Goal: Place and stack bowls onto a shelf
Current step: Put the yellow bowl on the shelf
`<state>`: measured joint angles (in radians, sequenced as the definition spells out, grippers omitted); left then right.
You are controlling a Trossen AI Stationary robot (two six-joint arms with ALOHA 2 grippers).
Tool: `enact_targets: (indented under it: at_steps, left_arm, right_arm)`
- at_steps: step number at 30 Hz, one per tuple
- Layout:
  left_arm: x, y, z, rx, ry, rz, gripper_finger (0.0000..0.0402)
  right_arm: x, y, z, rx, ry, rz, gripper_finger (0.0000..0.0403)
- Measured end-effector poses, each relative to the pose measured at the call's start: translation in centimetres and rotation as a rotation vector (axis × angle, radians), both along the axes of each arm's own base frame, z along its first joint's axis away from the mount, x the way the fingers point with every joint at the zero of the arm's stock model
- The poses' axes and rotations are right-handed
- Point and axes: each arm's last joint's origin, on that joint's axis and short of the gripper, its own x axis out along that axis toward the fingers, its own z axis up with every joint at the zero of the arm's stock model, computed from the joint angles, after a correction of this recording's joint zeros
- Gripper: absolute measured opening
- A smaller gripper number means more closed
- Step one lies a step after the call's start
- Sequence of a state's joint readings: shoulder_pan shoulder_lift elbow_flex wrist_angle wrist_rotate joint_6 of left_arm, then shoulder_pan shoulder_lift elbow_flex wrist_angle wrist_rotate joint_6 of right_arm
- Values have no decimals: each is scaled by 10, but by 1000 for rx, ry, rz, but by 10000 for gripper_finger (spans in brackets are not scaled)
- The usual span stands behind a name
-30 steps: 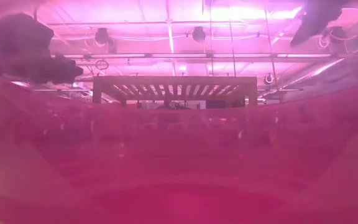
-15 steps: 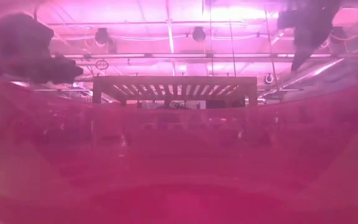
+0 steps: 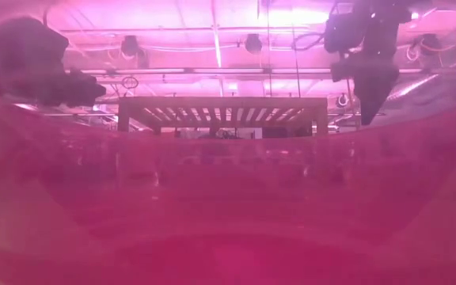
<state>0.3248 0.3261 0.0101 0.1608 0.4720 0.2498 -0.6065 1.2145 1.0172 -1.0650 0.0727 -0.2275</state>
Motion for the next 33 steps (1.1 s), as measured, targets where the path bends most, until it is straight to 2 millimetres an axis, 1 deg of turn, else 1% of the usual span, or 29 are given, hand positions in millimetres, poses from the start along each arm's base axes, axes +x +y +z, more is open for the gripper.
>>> enact_targets:
  at_steps: [5, 8, 12, 14, 19, 27, 33]
  left_arm:
    - [0, 0, 0, 0, 0, 0, 67]
    - [0, 0, 0, 0, 0, 0, 67]
    - [0, 0, 0, 0, 0, 0, 67]
    - [0, 0, 0, 0, 0, 0, 67]
    - [0, 0, 0, 0, 0, 0, 67]
    - [0, 0, 0, 0, 0, 0, 67]
    - [0, 0, 0, 0, 0, 0, 67]
  right_arm:
    - [-2, -14, -8, 24, 39, -42, 141]
    - [-3, -23, -14, 47, 51, -118, 141]
    - [-4, -32, -22, 159, 9, -150, 141]
    - [-2, -37, -26, 185, -20, -153, 141]
    - [1, -47, -34, 179, -28, -181, 141]
    - [2, -57, -43, 189, -14, -226, 141]
    - [3, -63, -53, 133, 76, -229, 141]
